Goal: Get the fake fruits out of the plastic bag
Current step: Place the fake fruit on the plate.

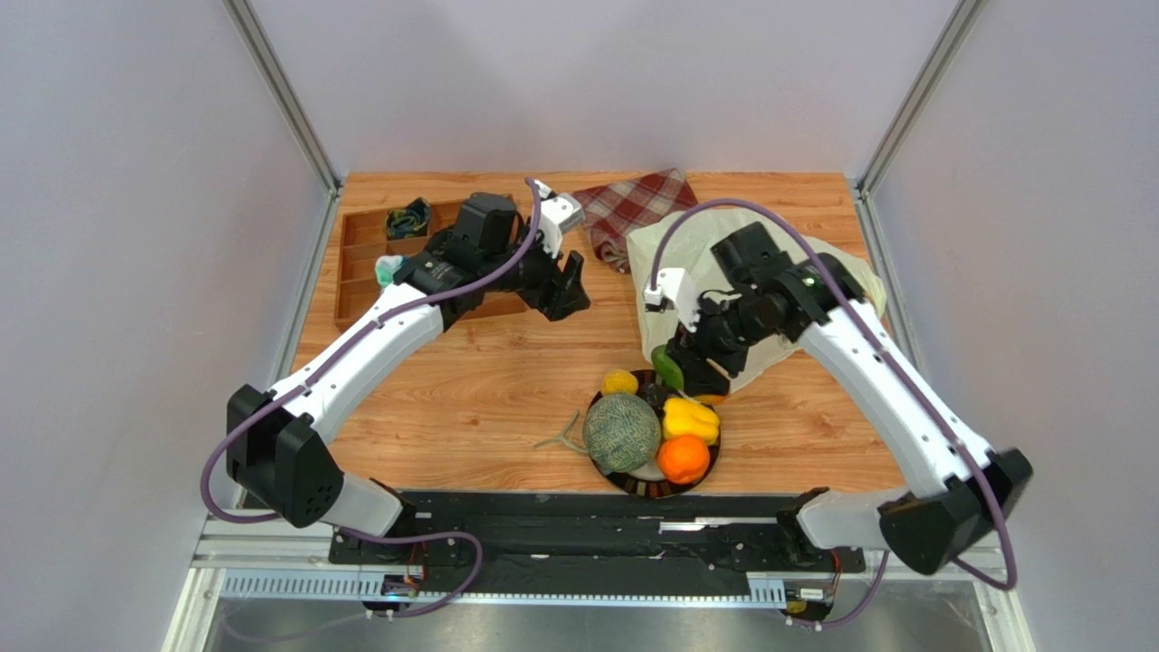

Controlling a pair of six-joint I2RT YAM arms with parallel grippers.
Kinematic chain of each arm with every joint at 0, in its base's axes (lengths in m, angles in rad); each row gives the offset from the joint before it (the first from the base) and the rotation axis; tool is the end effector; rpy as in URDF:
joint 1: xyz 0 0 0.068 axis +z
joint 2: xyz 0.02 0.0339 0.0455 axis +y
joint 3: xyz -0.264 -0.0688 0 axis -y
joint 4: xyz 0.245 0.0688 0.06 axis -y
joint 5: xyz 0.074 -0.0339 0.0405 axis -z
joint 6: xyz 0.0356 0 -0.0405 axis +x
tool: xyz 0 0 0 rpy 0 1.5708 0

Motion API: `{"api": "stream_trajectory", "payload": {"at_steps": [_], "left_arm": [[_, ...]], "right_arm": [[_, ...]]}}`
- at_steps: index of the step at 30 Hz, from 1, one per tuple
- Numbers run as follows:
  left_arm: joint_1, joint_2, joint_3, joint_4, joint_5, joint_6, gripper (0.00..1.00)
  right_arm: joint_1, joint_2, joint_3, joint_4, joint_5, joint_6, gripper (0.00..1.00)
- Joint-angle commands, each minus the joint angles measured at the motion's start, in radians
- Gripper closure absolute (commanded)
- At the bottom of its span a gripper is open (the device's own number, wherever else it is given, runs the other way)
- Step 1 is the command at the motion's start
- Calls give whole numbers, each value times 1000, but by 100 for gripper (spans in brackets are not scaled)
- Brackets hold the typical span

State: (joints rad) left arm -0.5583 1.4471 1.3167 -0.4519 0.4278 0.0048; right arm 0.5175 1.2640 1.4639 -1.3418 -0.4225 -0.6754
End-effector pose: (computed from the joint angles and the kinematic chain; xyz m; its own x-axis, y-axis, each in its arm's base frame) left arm 0.2695 -0.1858 0.3446 -0.4627 0.2942 -0.8363 0.7781 0.5868 -0.2241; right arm 0.1777 0.1179 0.3758 -0.2421 -0.7940 -0.5577 -0.9619 0.2715 0.0310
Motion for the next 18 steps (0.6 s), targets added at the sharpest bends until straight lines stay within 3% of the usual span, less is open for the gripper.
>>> {"api": "stream_trajectory", "payload": {"at_steps": [1,18], "left_arm": [[5,-19,32,22,9,0,25],[14,-114,-83,42,6,9,25]], "right_arm": [[-1,127,-85,-43,-59,169,43],[-1,354,-56,39,-73,275,41]]}}
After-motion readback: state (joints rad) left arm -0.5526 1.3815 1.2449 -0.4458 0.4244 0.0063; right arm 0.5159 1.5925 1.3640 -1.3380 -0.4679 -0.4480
